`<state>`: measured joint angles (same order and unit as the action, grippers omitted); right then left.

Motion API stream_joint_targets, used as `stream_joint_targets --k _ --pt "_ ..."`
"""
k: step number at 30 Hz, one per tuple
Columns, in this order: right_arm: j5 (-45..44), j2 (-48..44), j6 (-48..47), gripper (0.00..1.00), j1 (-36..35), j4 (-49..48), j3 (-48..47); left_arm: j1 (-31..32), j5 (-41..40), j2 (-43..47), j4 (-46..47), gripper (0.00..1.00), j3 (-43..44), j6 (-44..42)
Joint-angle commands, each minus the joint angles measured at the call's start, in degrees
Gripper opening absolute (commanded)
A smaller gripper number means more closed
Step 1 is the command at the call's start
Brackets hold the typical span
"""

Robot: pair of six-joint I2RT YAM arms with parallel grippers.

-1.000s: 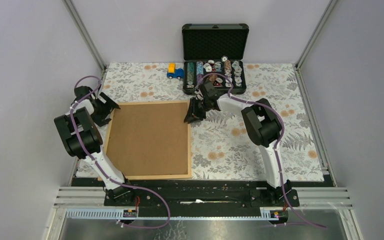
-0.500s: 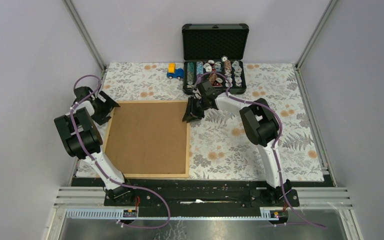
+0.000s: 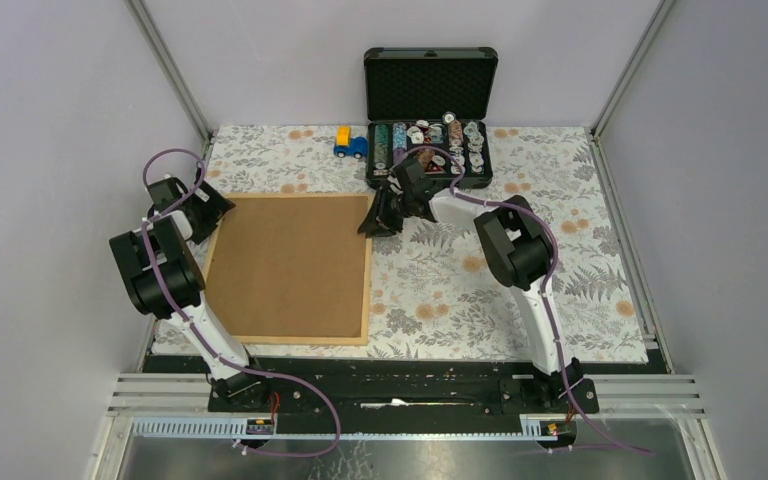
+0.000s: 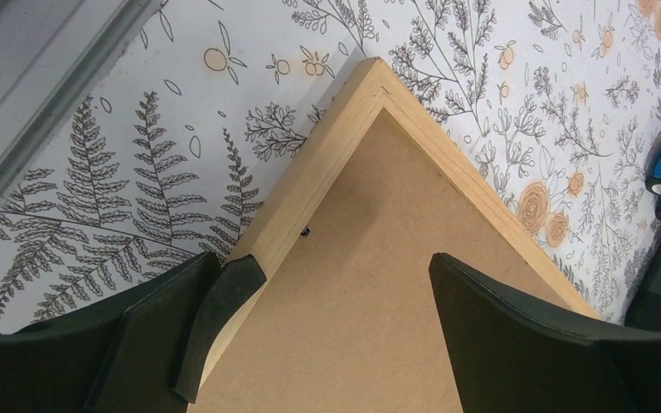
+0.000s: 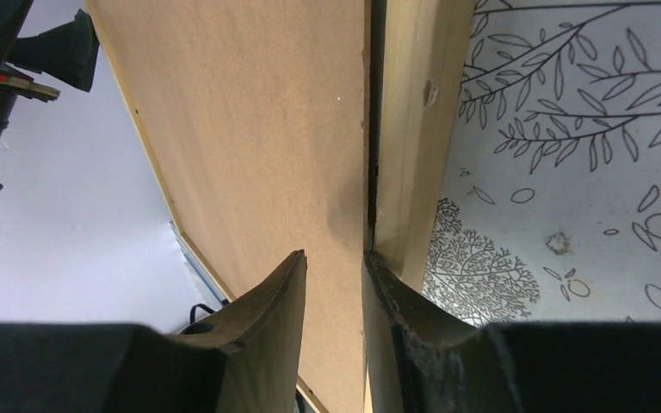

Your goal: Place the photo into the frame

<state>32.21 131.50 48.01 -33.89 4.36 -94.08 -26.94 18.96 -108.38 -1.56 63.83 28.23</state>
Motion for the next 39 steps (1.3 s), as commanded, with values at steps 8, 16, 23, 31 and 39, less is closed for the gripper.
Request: stream_joint_targets --k 8,16,23,31,39 --pt "2.9 7.2 -3.0 0.34 -8.3 -0.2 -12.7 6.9 15.4 -3.1 -13.5 0.93 -5.3 6.0" --pt "4.3 3.7 -12.1 0.34 -10.8 -3.3 -14.6 7.4 16.6 -3.6 -13.0 0.92 -5.4 6.4" --pt "8.7 4.9 -9.1 0.34 -10.8 -6.7 -17.1 7.6 16.9 -3.3 -12.9 0.91 -5.6 6.4" --pt "11.0 3.2 -6.1 0.33 -11.4 -13.1 -13.8 7.7 18.0 -3.8 -12.2 0.9 -5.8 6.8" --pt "9.2 0.4 -0.4 0.33 -11.3 -14.2 -16.0 7.7 17.3 -3.2 -12.7 0.89 -5.7 6.3"
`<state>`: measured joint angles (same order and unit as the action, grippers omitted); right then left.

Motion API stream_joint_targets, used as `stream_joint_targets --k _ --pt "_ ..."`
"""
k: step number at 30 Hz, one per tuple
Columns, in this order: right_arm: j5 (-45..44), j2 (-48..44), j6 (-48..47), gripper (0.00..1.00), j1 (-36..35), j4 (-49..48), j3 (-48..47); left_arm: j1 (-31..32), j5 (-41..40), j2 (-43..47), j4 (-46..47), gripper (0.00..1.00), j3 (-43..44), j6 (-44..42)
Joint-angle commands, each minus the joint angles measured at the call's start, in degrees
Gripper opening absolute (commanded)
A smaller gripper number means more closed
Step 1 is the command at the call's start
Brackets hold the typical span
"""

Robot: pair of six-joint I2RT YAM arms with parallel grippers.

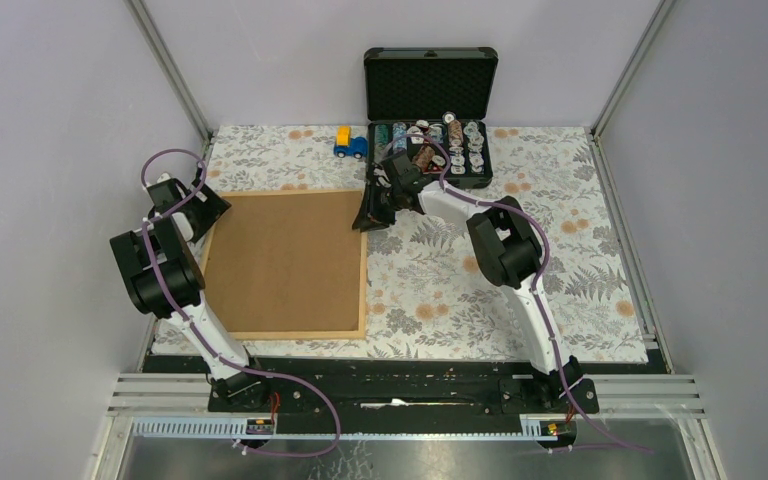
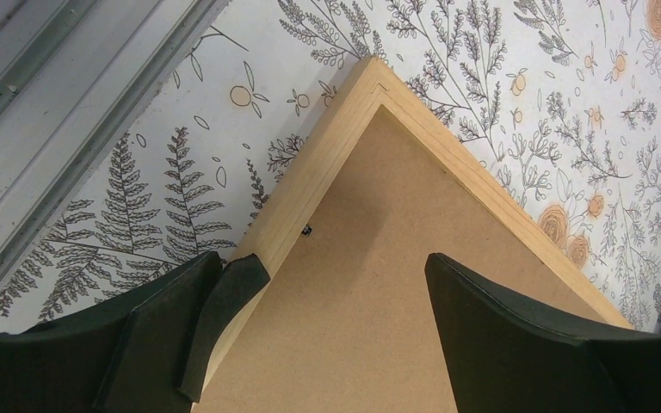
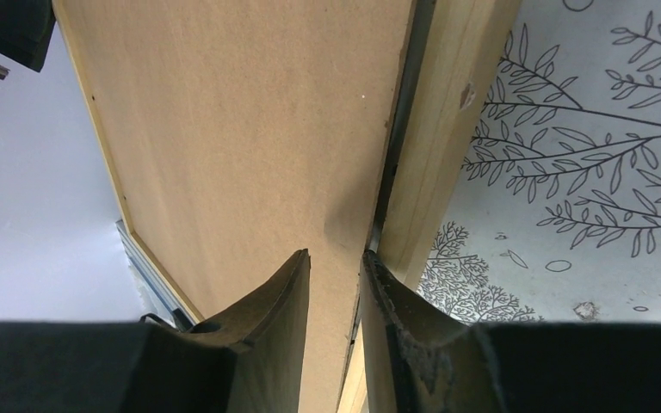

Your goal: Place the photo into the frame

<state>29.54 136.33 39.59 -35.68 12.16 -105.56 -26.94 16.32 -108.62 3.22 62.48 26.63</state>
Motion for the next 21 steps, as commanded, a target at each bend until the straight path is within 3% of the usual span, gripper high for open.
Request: stream_joint_targets --k 1,11,21 --pt "11.5 -5.0 8.6 0.33 -9.4 -22.5 -3.7 7.7 19.8 -2.9 -17.5 0.89 -4.2 7.9" --pt "10.5 -11.2 22.7 0.33 -5.2 -41.3 16.2 8.1 9.4 2.6 -23.1 0.99 -1.4 3.0" --pt "13.5 -11.1 24.5 0.33 -1.7 -43.8 21.0 13.4 -18.7 16.2 -37.8 0.99 6.9 0.7"
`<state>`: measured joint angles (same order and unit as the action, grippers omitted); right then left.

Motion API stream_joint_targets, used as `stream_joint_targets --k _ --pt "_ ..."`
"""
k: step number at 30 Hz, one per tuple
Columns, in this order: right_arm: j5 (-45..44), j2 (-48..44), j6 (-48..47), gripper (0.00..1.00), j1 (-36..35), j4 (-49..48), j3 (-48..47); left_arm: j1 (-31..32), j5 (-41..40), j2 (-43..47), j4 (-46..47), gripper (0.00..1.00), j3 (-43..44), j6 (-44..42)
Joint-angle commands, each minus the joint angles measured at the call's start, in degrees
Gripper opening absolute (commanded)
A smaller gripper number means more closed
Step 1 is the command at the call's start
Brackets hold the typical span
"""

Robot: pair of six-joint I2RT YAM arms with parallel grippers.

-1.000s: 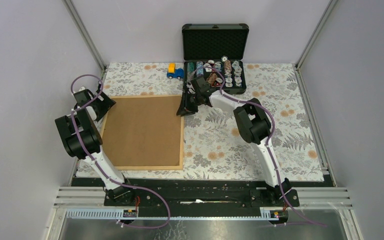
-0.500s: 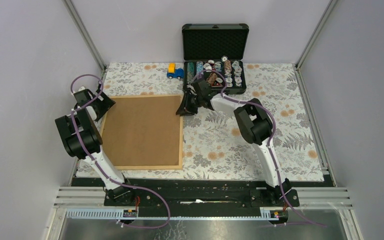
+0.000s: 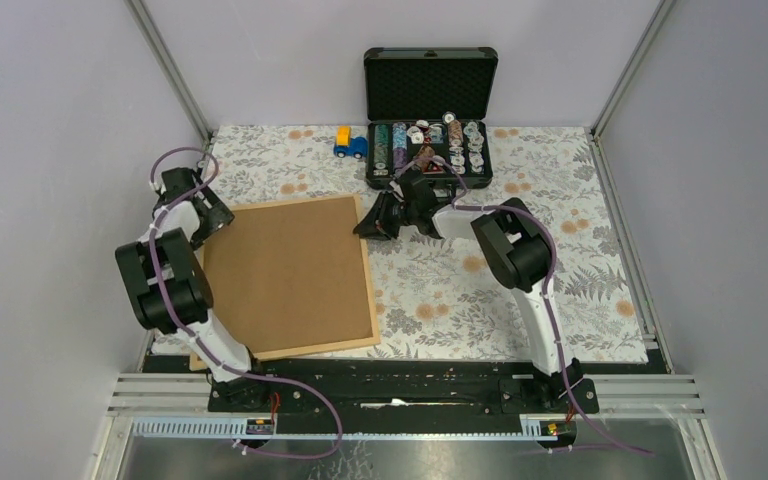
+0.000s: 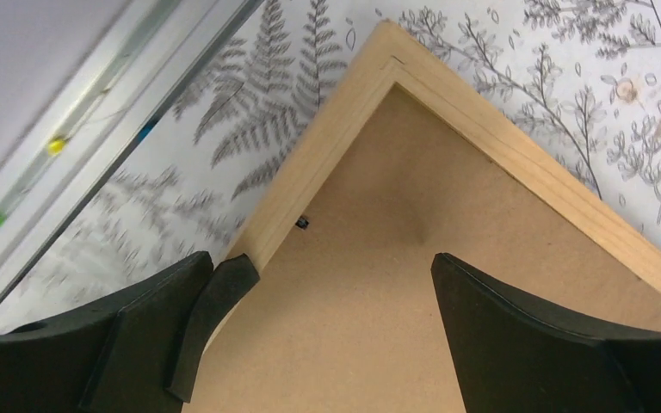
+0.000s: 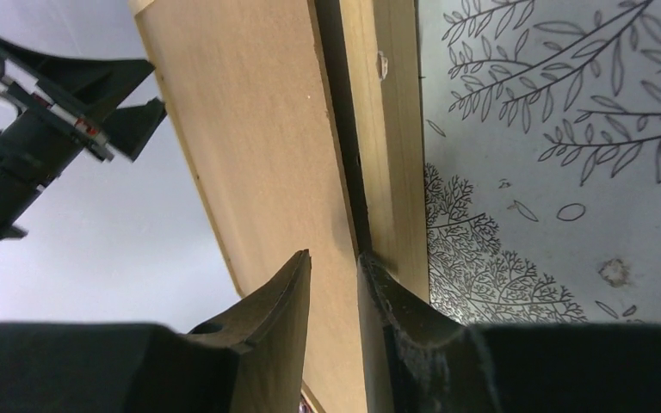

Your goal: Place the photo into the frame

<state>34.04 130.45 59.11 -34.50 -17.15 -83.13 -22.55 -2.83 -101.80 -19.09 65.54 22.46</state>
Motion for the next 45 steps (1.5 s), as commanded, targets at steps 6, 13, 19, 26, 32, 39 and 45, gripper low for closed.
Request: stream_joint_targets --k 6,13,19,26,32,39,45 --pt "10.4 -4.5 6.2 0.33 -2.7 -16.0 -1.6 11.6 0.4 11.1 -19.1 0.99 6.5 3.7" --pt "10.4 -3.9 3.1 0.33 -2.7 -10.8 -3.5 10.4 20.7 2.3 -10.4 0.99 1.5 6.6" --pt "7.7 -4.8 -7.2 0.35 -2.6 3.6 -7.0 8.1 14.8 5.2 -11.3 0.99 3.2 4.1" --pt "8.0 -4.4 -19.4 0.58 -2.4 16.8 -10.1 -1.0 -1.8 9.7 -11.6 0.99 0.6 2.5" --pt "9.5 -3.6 -20.2 0.65 -2.5 19.5 -10.4 -5.9 -3.6 9.3 -11.3 0.99 -0.8 1.1" --pt "8.1 -3.1 -21.4 0.67 -2.4 22.1 -11.8 -6.9 -3.1 6.2 -10.1 0.99 -2.5 1.5" --pt "8.0 -2.5 -21.5 0.68 -2.4 23.0 -13.6 -8.9 4.7 3.2 -6.8 0.99 -3.2 1.7"
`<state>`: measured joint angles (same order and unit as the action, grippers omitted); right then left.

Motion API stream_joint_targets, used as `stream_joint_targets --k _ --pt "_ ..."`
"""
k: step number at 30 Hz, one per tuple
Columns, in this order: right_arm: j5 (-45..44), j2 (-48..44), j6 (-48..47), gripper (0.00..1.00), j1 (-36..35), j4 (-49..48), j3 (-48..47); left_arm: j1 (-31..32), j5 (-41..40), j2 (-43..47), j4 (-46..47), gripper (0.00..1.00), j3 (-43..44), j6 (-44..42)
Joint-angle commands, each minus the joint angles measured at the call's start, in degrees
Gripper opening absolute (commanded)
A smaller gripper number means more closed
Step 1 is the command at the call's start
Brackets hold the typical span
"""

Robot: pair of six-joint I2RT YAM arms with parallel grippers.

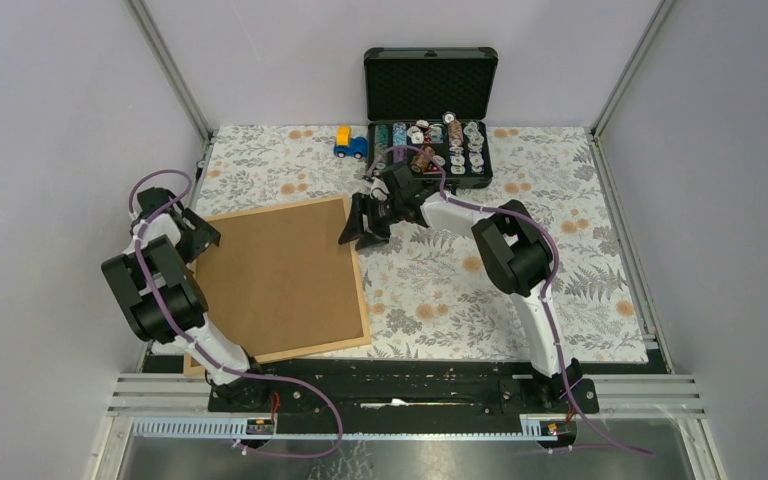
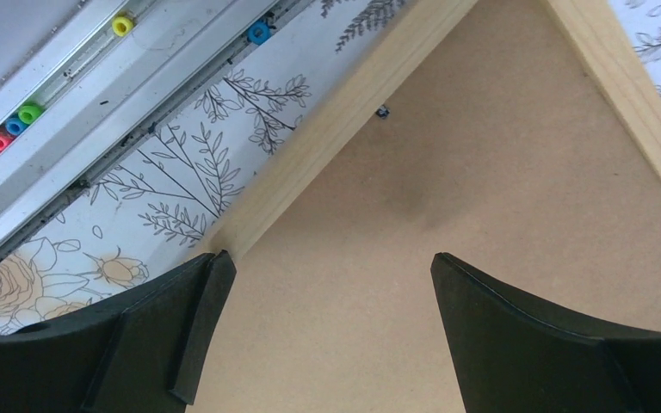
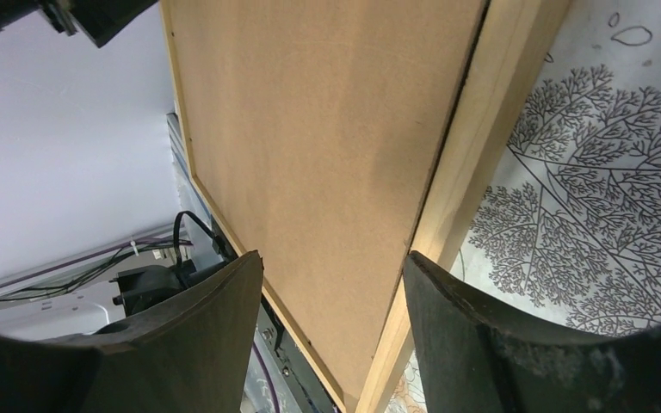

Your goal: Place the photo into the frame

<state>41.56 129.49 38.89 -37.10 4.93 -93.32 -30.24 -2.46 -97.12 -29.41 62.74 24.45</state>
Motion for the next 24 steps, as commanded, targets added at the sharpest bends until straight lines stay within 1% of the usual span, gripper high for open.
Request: stream_joint_targets --k 1,3,6,13,15,20,24 --pt "0.4 -1.4 -1.2 0.69 0.2 0.9 -3.5 -1.3 4.5 -1.7 3.8 0.99 -0.2 -0.6" --pt "0.5 -1.4 -1.2 0.69 0.2 1.0 -3.6 -1.2 3.1 -2.0 3.9 0.99 0.5 -1.1" --pt "0.8 -1.2 -1.1 0.69 0.2 0.9 -3.8 -1.1 -1.9 -1.8 2.4 0.99 2.1 -1.9" --pt "1.1 -1.0 -1.2 0.7 0.1 0.9 -3.7 -0.9 -8.4 -0.1 1.4 0.99 1.7 -1.5" --pt "0.9 -1.1 -1.2 0.69 0.1 0.9 -3.5 -0.9 -7.4 -1.1 1.4 0.99 1.2 -1.2" --pt "0.0 -0.4 -0.3 0.66 0.1 1.0 -3.9 -0.9 -2.8 -6.7 -0.9 0.99 1.5 0.3" --pt "-1.5 0.1 -0.3 0.65 0.0 2.1 -4.8 -0.4 1.9 -7.0 0.0 0.99 -0.5 0.6"
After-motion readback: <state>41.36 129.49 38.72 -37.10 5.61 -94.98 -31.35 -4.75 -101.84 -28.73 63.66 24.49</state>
